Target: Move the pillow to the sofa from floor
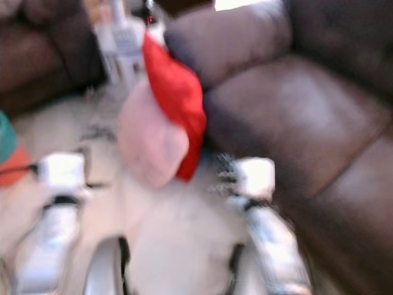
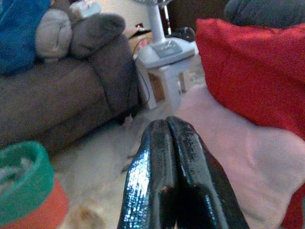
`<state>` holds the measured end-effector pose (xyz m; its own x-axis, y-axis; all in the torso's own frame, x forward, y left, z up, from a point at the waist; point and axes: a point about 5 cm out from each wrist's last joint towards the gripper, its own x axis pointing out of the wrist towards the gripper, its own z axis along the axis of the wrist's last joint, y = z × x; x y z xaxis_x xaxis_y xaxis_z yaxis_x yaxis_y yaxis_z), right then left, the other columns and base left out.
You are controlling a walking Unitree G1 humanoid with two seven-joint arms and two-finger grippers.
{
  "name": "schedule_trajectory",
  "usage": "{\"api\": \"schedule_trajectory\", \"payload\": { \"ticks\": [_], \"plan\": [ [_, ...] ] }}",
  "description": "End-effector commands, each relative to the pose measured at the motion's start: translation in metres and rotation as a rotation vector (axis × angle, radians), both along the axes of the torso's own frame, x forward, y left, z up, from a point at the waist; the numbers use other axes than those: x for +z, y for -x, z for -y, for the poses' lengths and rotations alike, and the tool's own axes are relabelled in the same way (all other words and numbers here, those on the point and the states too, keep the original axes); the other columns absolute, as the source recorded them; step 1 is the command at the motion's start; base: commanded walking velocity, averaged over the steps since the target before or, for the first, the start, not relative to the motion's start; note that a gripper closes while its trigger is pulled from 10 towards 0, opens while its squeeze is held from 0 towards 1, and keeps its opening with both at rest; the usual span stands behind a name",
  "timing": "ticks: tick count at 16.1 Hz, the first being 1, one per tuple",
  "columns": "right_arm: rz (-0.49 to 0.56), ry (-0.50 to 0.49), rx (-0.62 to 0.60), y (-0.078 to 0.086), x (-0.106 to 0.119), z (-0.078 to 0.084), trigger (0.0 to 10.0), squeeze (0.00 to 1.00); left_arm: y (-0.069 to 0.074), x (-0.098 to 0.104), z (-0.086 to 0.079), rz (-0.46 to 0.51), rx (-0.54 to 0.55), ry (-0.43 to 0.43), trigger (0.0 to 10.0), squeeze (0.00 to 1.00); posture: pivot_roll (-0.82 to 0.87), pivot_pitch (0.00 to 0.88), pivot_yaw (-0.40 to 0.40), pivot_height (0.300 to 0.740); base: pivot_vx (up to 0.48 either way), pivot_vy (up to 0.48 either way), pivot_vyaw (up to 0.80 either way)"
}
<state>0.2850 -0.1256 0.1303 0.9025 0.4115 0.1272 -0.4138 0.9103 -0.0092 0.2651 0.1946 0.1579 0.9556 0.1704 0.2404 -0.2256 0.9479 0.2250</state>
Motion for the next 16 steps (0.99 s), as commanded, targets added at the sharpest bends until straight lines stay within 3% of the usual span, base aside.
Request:
{"api": "schedule_trajectory", "payload": {
  "ticks": [1,16],
  "plan": [
    [-0.044,0.018,-0.065,0.0043,-0.0103,0.0206,10.0,0.0,-0.0009,-0.0003,0.0152,0.009,-0.05,0.004,10.0,0.0,0.05,0.129,-0.037,0.356,0.0,0.0,0.0],
    [-0.027,0.046,-0.026,0.0052,-0.0096,0.0151,10.0,0.0,-0.001,-0.005,0.0153,-0.016,-0.066,0.019,10.0,0.0,0.05,0.132,-0.037,0.356,0.0,0.0,0.0]
  ]
}}
